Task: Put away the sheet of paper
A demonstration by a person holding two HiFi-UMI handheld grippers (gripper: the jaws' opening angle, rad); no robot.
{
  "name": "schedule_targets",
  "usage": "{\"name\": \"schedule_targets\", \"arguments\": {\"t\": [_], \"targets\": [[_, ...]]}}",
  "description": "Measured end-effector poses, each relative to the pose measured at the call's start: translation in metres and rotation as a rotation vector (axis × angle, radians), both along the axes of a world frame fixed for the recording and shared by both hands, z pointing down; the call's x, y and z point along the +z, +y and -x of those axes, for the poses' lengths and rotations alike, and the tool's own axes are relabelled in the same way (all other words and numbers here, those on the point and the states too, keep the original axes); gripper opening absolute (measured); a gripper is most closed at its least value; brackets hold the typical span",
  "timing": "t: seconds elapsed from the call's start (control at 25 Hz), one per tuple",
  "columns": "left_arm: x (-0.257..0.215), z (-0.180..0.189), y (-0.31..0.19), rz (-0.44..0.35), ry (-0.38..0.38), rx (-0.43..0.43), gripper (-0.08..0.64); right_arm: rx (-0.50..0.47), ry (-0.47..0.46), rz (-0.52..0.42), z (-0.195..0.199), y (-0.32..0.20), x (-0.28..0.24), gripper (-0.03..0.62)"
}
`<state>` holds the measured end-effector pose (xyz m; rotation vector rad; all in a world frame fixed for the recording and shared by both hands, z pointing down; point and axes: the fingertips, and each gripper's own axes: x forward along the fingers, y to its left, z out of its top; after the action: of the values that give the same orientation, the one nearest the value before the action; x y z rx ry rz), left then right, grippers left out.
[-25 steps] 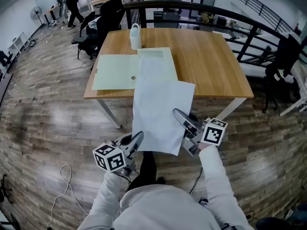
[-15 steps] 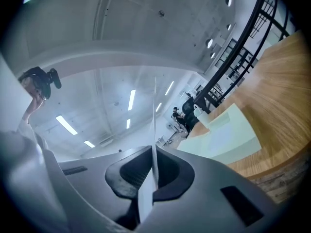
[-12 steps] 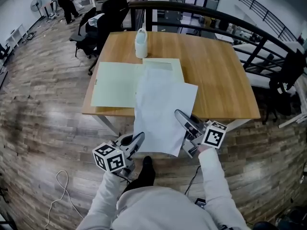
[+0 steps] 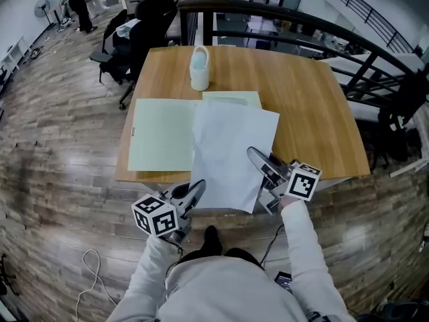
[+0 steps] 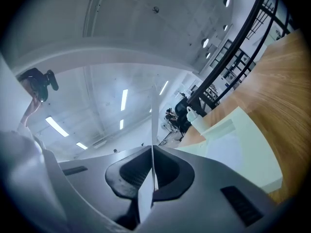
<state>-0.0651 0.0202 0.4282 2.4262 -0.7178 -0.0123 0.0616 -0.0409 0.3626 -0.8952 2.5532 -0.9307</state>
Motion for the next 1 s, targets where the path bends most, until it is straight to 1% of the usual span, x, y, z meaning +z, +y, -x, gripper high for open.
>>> {"name": "schedule_targets", "arguments": {"t": [0.16, 0.44, 0.72, 1.0], "targets": [[-0.003, 0.000, -0.027, -0.013, -0.004, 0.010, 0.018, 0.006, 0.006, -0.001, -0.001, -0.026, -0.005, 0.028], [0.003, 0.000, -0.065, -0.002, -0.011, -0.008, 0.018, -0.009, 0.019, 0.019, 0.002, -0.066, 0.000, 0.028], [0.000, -0.003, -0.113, -0.003, -0.022, -0.044, 0.018, -0.057, 0.032, 0.016, 0.003, -0.116, -0.007, 0.028], [0.002, -0.007, -0.158, -0.007, -0.051, -0.082, 0.018, -0.110, 0.036, 0.009, 0.006, -0.165, -0.009, 0.028]]}}
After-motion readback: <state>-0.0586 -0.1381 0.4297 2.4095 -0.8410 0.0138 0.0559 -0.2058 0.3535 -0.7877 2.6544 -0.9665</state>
